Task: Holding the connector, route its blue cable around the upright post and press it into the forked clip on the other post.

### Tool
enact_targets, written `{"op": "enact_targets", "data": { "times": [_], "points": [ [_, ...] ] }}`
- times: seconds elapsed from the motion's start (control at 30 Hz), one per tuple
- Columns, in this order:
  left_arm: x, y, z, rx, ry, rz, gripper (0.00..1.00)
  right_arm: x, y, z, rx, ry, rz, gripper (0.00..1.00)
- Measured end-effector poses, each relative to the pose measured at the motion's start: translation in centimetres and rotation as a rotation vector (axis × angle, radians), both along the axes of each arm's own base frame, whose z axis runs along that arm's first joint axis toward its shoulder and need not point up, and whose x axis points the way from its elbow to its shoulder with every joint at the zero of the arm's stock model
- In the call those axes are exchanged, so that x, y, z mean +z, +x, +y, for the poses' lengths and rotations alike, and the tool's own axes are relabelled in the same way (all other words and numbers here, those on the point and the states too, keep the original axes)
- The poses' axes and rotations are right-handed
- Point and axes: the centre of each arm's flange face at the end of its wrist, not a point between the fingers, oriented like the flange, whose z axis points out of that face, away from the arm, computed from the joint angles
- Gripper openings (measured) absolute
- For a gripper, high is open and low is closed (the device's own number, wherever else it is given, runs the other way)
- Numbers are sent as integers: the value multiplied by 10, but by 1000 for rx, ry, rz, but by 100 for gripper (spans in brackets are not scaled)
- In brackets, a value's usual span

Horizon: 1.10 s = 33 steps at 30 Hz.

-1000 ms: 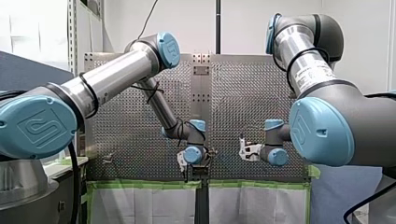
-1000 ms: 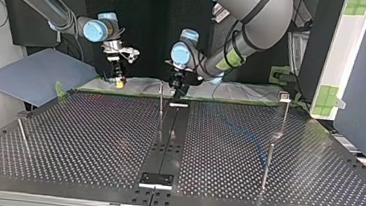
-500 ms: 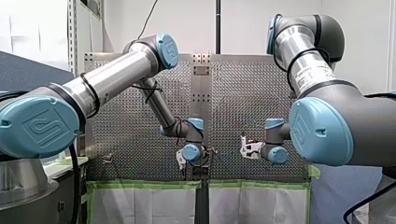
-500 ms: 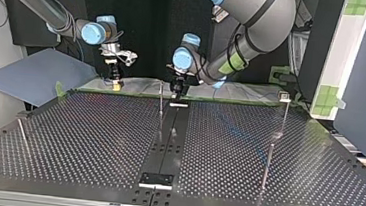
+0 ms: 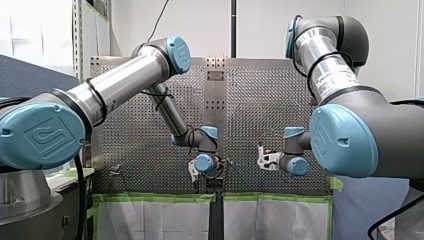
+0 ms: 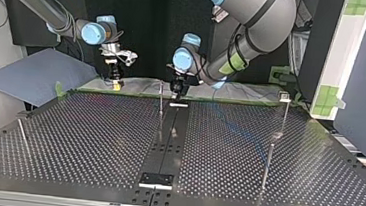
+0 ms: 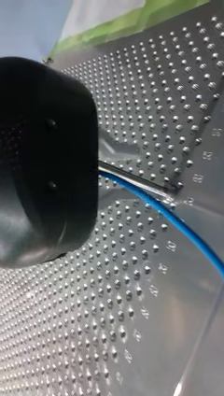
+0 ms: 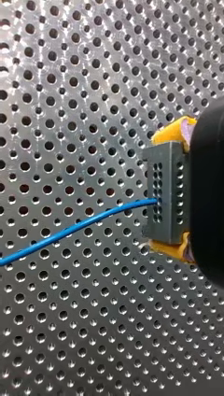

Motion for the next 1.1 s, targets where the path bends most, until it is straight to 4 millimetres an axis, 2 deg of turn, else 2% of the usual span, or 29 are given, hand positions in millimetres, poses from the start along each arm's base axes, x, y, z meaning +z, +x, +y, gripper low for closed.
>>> {"op": "enact_targets", "data": {
  "times": [0.03, 0.4, 0.8, 1.1],
  "points": [
    [0, -1, 0, -6, 7, 2, 100, 0, 0, 0, 1, 1, 0, 0],
    [-4, -9, 3, -15, 123, 36, 100, -2, 3, 3, 6, 11, 4, 0],
    [15, -22, -3, -73, 122, 30, 100, -3, 2, 5, 7, 31, 11, 0],
    [5, -41, 0, -92, 155, 45, 100, -4, 2, 6, 7, 38, 15, 0]
  ]
}}
